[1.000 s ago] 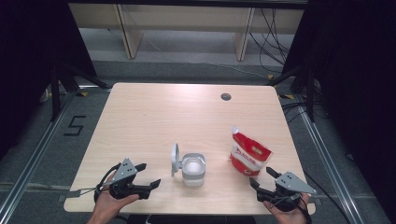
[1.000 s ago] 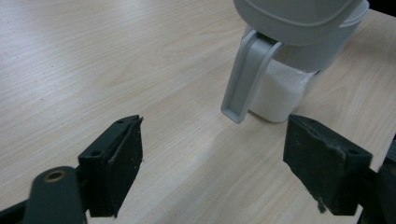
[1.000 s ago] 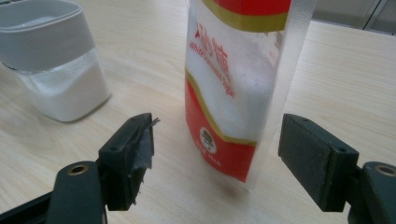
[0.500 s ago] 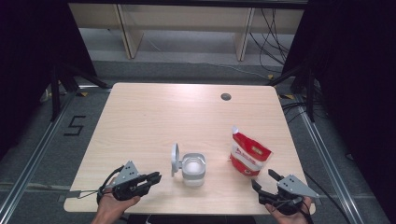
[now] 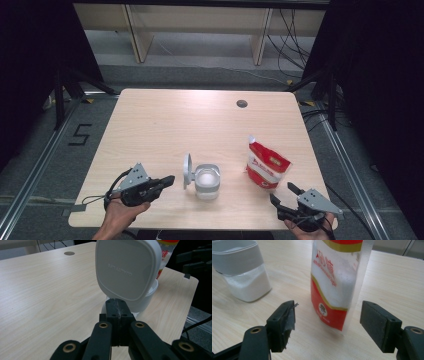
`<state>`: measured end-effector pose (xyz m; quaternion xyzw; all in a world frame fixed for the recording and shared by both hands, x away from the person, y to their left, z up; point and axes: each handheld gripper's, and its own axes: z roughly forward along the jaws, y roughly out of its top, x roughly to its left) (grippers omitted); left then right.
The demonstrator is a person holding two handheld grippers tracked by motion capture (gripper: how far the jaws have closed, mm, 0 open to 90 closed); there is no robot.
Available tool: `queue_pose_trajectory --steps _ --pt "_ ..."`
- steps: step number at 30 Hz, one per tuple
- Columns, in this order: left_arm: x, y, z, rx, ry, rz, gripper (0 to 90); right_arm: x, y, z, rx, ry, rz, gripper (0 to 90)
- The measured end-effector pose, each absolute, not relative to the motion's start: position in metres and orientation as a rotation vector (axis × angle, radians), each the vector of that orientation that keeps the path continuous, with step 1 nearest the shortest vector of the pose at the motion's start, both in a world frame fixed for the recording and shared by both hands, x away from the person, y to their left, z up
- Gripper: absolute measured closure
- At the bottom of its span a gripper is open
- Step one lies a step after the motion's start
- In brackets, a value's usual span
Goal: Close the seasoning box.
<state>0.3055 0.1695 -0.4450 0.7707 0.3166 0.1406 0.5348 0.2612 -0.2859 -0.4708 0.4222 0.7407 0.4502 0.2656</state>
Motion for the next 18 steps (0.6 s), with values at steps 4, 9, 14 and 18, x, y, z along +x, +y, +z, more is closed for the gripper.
queue_pose_trajectory --steps 4,9,14,18 --pt "0.308 0.165 -0.44 1.836 0.742 0.329 89.5 0.261 -0.285 -0.471 1.14 2.003 1.216 29.3" --pt "0.311 0.161 -0.437 1.841 0.728 0.336 89.5 0.261 -0.285 -0.471 1.148 2.003 1.218 29.3" --pt "0.311 0.156 -0.433 1.847 0.702 0.336 89.5 0.26 -0.283 -0.471 1.174 1.986 1.226 29.5" --pt "0.313 0.153 -0.43 1.845 0.687 0.337 89.5 0.262 -0.284 -0.472 1.141 1.995 1.226 29.5"
